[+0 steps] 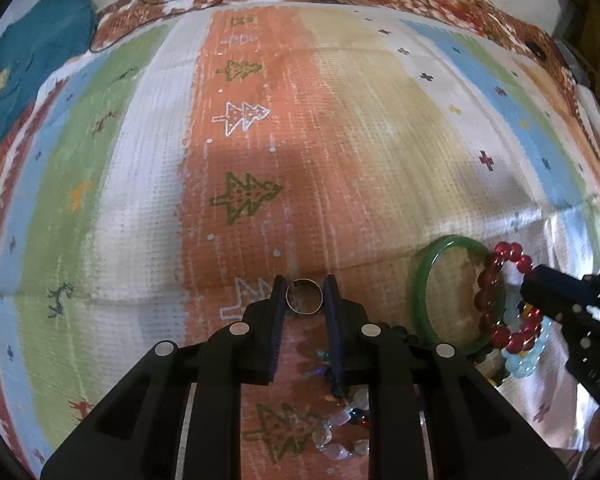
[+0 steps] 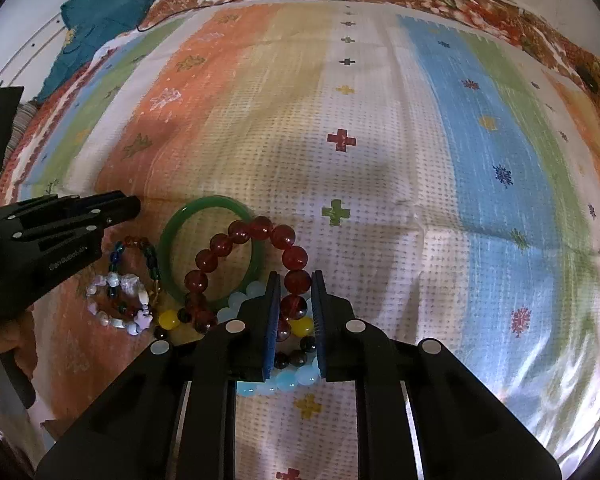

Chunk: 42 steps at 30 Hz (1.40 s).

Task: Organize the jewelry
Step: 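Grasp the red bead bracelet with the right tool while the left tool grasps the gold ring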

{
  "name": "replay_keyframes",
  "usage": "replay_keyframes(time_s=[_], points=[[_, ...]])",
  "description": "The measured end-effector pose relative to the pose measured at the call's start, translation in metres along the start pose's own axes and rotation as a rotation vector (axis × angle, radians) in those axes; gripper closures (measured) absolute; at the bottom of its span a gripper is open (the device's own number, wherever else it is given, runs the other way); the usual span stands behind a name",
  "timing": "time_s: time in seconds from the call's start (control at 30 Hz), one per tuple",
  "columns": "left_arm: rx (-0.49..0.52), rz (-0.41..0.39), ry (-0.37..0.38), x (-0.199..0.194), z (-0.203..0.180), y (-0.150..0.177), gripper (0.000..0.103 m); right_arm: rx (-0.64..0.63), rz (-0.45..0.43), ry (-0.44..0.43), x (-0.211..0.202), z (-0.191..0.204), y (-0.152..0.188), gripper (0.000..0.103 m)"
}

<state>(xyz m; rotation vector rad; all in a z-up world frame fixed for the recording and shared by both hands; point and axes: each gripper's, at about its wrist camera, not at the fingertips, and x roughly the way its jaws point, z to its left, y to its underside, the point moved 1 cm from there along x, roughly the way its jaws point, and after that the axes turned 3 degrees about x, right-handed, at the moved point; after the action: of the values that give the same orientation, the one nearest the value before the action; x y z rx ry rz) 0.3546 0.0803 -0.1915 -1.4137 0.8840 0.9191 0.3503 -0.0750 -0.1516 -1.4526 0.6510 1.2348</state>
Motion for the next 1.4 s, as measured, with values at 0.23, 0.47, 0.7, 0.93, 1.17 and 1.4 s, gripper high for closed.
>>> replay_keyframes(time_s=[0.23,0.47,0.7,0.93,1.17,1.4], points=[[0.016,-0.047,-0.016,-0.032,-0.005,-0.005,0.085,-0.008,-0.051,-0.011,-0.024,-0.002,0.001,0.089],[-0.028,-0.084,0.010,-0.068,-0.005,-0.006,0.085,-0.021,-0.082,0.004,-0.043,0.000,0.009,0.089],[0.035,-0.121,0.001,-0.102,-0.032,0.001,0.085,-0.024,-0.136,-0.008,-0.069,0.007,0.015,0.089],[0.020,-0.184,-0.004,-0.144,-0.038,0.016,0.085,-0.063,-0.181,-0.005,-0.096,0.017,0.025,0.089],[0.031,-0.193,0.010,-0.162,-0.043,0.043,0.085,-0.053,-0.209,-0.020,-0.113,0.018,0.034,0.089],[0.036,-0.209,0.049,-0.179,-0.053,0.060,0.085,-0.070,-0.238,-0.047,-0.131,0.027,0.047,0.089]])
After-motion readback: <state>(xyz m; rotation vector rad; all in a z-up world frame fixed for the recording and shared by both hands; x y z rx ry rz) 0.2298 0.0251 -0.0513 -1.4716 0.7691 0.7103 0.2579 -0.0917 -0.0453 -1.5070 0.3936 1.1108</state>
